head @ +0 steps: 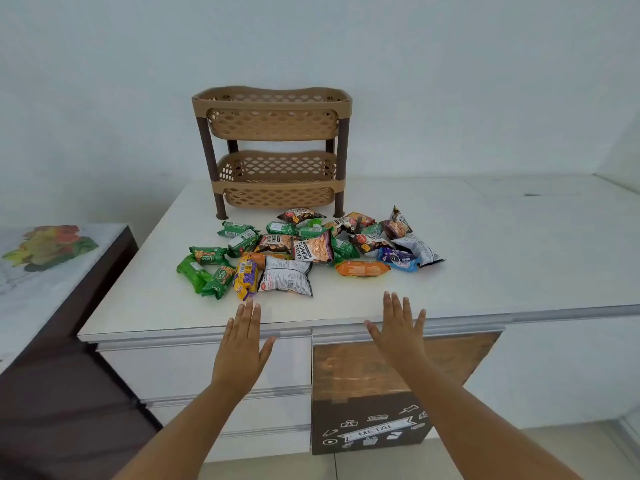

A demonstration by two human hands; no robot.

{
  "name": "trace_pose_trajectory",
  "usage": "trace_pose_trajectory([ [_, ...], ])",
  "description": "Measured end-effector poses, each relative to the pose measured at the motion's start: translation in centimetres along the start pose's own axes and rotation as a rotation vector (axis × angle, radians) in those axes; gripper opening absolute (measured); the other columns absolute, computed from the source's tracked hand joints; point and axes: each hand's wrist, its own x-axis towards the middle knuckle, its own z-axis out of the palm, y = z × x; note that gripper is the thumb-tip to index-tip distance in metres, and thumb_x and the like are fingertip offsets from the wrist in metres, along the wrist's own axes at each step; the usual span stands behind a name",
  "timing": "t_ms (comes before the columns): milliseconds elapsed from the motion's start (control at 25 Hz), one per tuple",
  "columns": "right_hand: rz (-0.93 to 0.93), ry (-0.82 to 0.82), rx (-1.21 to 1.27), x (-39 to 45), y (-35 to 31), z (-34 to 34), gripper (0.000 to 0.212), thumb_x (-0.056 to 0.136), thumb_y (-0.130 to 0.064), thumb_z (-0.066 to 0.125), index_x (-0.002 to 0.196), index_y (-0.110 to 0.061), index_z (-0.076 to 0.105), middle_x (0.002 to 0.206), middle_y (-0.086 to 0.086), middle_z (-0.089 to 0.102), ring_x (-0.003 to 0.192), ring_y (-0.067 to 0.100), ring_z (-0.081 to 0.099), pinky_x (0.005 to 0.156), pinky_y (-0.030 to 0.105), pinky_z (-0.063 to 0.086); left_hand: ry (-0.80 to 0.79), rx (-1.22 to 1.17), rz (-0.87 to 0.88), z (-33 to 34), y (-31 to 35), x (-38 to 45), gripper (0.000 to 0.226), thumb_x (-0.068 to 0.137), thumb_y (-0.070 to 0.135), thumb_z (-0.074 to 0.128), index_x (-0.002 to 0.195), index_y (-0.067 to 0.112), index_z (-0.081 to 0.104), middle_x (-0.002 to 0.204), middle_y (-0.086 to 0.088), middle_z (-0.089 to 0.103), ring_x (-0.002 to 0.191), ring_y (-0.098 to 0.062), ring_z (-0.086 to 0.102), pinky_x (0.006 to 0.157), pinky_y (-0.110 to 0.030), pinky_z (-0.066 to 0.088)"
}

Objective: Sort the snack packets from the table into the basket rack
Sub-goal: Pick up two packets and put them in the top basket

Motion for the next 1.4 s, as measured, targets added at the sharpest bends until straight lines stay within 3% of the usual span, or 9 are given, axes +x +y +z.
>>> trace_pose_trajectory([
  [200, 0.034, 0.005, 0.01, 0.2, -1.4, -0.7, 0.072, 0.095, -0.054, 0.02, 0.147, -0.015, -0.012, 0.159, 0.005, -0.008, 0.145, 0.027, -0.009, 0.115, 0.054, -0.003, 0.062, 0.034, 0.128, -1.8, -0.3, 0.7, 0.095, 0.081, 0.065, -0.015, 0.144, 0.004, 0.021, 0.153, -0.014, 0.02, 0.141, -0.028, 0.019, 0.113, -0.038, 0.015],
  [480, 0.059, 0.026, 0.004, 1.8, -1.1, -0.9, 0.073, 0.094, -0.055, 0.02, 0.147, -0.016, -0.01, 0.159, 0.006, -0.008, 0.145, 0.028, -0.009, 0.114, 0.054, -0.003, -0.05, 0.193, 0.256, -3.9, -1.3, 3.2, 0.082, 0.09, 0.059, 0.003, 0.136, 0.003, 0.041, 0.141, -0.017, 0.044, 0.128, -0.032, 0.045, 0.101, -0.048, 0.038],
  [560, 0.041, 0.055, -0.003, 3.4, -0.8, -1.2, 0.073, 0.094, -0.056, 0.021, 0.148, -0.016, -0.008, 0.159, 0.006, -0.006, 0.145, 0.028, -0.007, 0.115, 0.054, -0.002, -0.043, 0.249, 0.259, -3.4, -1.7, 4.6, 0.072, 0.09, 0.057, 0.032, 0.131, 0.0, 0.048, 0.136, -0.019, 0.05, 0.122, -0.034, 0.052, 0.096, -0.051, 0.043],
  [680, -0.009, 0.105, 0.022, 6.8, -0.5, -2.0, 0.073, 0.093, -0.056, 0.024, 0.148, -0.017, -0.005, 0.159, 0.006, -0.002, 0.145, 0.028, -0.005, 0.115, 0.053, -0.001, -0.071, 0.329, 0.301, -2.5, -1.7, 7.7, 0.09, 0.055, 0.054, 0.08, 0.124, 0.0, 0.055, 0.131, -0.02, 0.054, 0.116, -0.034, 0.056, 0.089, -0.053, 0.047],
  [880, -0.176, 0.166, 0.03, 12.9, -1.2, -4.6, 0.072, 0.093, -0.053, 0.032, 0.149, -0.017, 0.003, 0.159, 0.007, -0.001, 0.145, 0.027, -0.006, 0.115, 0.05, -0.006, -0.078, 0.448, 0.337, -1.8, -1.5, 13.0, 0.105, 0.052, 0.066, 0.074, 0.132, 0.005, 0.047, 0.14, -0.016, 0.046, 0.127, -0.033, 0.046, 0.098, -0.054, 0.039],
  [960, -0.356, 0.225, -0.023, 14.7, -3.1, -5.3, 0.073, 0.091, -0.055, 0.035, 0.148, -0.02, 0.004, 0.159, 0.006, 0.001, 0.145, 0.027, -0.005, 0.114, 0.048, -0.008, -0.127, 0.49, 0.364, -1.0, -1.4, 15.2, 0.109, 0.068, 0.072, 0.056, 0.146, 0.01, 0.011, 0.154, -0.009, 0.004, 0.142, -0.031, 0.009, 0.113, -0.05, 0.01],
  [1040, -0.563, 0.263, -0.056, 16.3, -5.7, -5.7, 0.073, 0.09, -0.056, 0.037, 0.148, -0.022, 0.008, 0.158, 0.005, 0.006, 0.146, 0.026, -0.002, 0.113, 0.048, -0.01, -0.145, 0.495, 0.378, 0.2, -1.3, 17.1, 0.108, 0.073, 0.077, 0.039, 0.145, 0.015, -0.012, 0.149, -0.002, -0.022, 0.142, -0.027, -0.015, 0.112, -0.046, -0.011],
  [1160, -0.778, 0.219, -0.122, 17.8, -9.1, -5.5, 0.074, 0.087, -0.054, 0.043, 0.147, -0.025, 0.01, 0.158, 0.004, 0.009, 0.146, 0.028, 0.002, 0.114, 0.052, -0.006, -0.188, 0.47, 0.327, 1.2, -1.2, 18.4, 0.109, 0.072, 0.08, 0.033, 0.145, 0.016, -0.014, 0.155, -0.003, -0.016, 0.143, -0.025, -0.012, 0.114, -0.045, -0.009],
  [1400, -0.807, 0.171, -0.238, 19.3, -10.4, -3.7, 0.058, 0.088, -0.032, 0.053, 0.141, -0.03, 0.028, 0.154, 0.002, 0.024, 0.139, 0.034, 0.022, 0.111, 0.061, 0.009, -0.185, 0.433, 0.32, 1.4, -1.1, 19.1, 0.106, 0.072, 0.077, 0.04, 0.147, 0.011, 0.004, 0.151, -0.011, 0.027, 0.139, -0.027, 0.025, 0.115, -0.042, 0.017],
])
